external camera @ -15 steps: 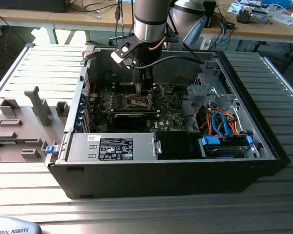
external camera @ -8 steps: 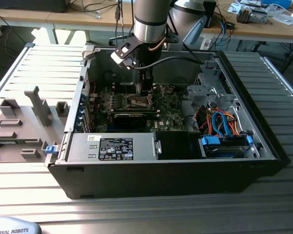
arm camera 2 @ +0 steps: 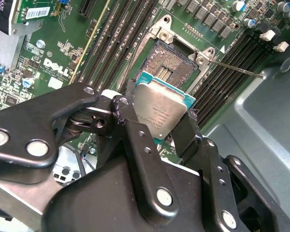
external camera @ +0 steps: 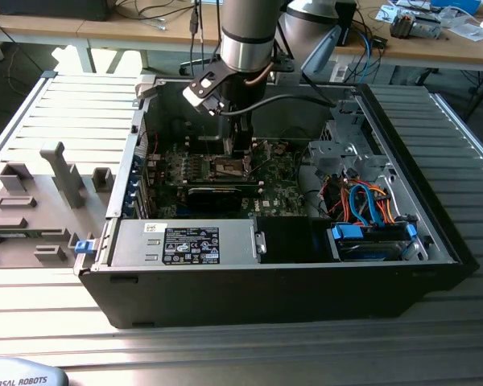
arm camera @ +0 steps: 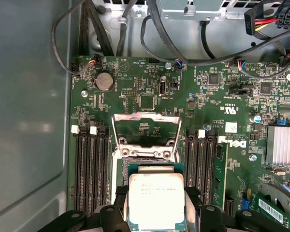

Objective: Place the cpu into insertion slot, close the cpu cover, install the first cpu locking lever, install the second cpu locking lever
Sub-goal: 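Place the cpu into insertion slot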

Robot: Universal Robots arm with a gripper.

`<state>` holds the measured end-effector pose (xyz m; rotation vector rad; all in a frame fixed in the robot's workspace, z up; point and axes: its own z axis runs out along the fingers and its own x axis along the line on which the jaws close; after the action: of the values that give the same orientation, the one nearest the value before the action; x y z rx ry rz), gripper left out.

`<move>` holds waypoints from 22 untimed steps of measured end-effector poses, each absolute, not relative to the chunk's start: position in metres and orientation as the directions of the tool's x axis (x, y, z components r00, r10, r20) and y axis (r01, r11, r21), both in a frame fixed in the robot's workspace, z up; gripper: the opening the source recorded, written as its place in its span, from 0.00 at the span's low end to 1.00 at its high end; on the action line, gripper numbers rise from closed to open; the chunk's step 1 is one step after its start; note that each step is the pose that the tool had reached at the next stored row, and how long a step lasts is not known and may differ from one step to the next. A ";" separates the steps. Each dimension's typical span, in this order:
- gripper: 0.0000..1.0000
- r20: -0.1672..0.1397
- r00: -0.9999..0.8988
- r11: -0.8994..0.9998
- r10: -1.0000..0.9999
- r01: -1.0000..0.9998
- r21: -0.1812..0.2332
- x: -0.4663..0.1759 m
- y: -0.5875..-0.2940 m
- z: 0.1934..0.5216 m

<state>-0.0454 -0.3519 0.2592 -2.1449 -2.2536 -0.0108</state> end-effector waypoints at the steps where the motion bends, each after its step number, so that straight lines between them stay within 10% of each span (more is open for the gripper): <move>1: 0.54 0.027 -0.049 0.050 0.998 0.999 -0.016 -0.045 -0.352 0.259; 22: 0.54 0.027 -0.049 0.050 0.998 0.999 -0.016 -0.045 -0.352 0.253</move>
<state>-0.0454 -0.3519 0.2530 -2.1449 -2.2536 -0.0107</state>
